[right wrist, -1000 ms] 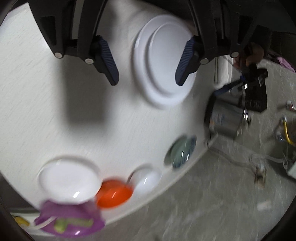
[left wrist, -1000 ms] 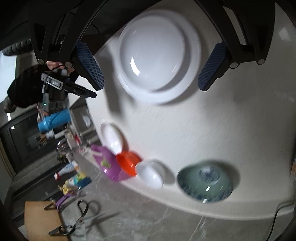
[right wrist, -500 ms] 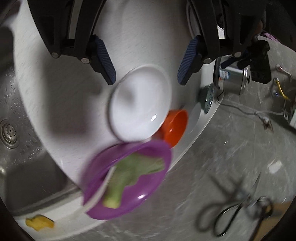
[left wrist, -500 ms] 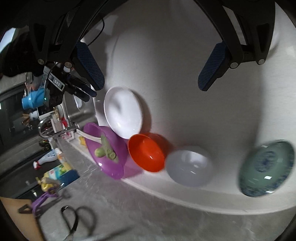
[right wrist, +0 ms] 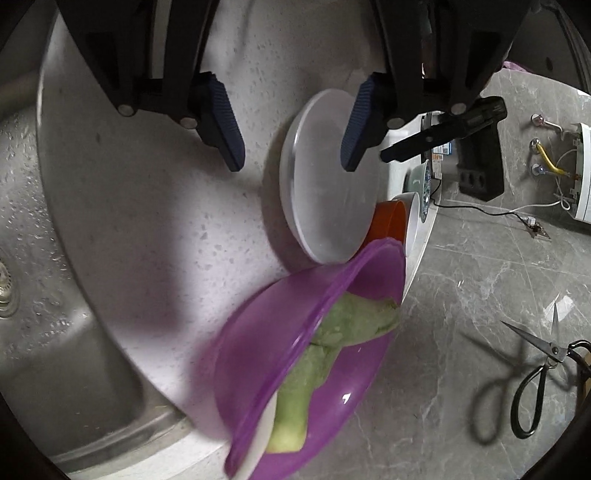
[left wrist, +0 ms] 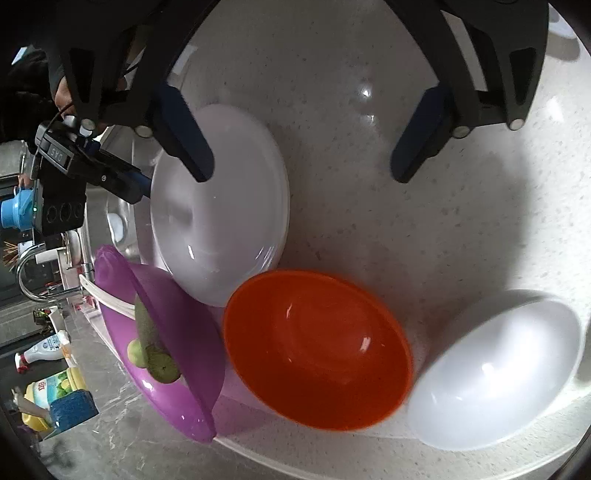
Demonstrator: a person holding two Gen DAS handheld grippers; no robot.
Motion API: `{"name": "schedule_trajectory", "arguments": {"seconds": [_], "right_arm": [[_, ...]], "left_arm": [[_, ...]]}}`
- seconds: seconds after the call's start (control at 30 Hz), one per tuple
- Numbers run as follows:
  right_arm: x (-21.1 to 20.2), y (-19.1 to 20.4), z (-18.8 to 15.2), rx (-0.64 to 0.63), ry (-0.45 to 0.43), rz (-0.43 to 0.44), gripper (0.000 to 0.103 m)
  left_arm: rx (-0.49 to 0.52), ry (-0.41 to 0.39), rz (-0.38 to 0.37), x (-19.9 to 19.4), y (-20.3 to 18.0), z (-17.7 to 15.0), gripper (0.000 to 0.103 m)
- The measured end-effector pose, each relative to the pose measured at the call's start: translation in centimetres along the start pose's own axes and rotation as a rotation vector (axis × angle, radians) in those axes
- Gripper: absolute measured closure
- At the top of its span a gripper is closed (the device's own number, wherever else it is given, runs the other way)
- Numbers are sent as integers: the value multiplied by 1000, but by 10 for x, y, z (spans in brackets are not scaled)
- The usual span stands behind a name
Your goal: Organize plates and bowls
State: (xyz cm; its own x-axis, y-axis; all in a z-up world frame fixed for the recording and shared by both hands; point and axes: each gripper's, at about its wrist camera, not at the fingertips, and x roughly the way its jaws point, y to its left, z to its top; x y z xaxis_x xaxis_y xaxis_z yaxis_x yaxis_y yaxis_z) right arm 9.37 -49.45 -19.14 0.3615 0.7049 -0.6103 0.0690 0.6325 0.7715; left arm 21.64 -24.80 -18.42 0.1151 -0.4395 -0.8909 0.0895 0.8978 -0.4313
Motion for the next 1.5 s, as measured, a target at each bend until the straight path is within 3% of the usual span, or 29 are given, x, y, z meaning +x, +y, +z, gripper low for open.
{"name": "schedule_trajectory", "arguments": {"seconds": [0.4,0.47,0.53,0.87,1.13,1.4,1.5], "right_arm": [[13,1,15,2,49,32,60],[11,-3,14,9,44,26,62],[9,-4,14,3,44,24,62],[-7,-22,17,36,23,24,64],[4,-24,20,50,90,81,68],[14,-14,23,11,113,76,68],[18,-8,25,-5,119,70,69]], "left_arm": [[51,3,8,3,-9,13,27],[50,-2,29,-4,0,10,36],[51,-6,23,-5,2,10,37],[60,1,11,-4,6,12,38],[102,49,-20,-2,4,19,38],[152,70,-39,3,-7,20,38],[156,83,-64,6,-9,20,54]]}}
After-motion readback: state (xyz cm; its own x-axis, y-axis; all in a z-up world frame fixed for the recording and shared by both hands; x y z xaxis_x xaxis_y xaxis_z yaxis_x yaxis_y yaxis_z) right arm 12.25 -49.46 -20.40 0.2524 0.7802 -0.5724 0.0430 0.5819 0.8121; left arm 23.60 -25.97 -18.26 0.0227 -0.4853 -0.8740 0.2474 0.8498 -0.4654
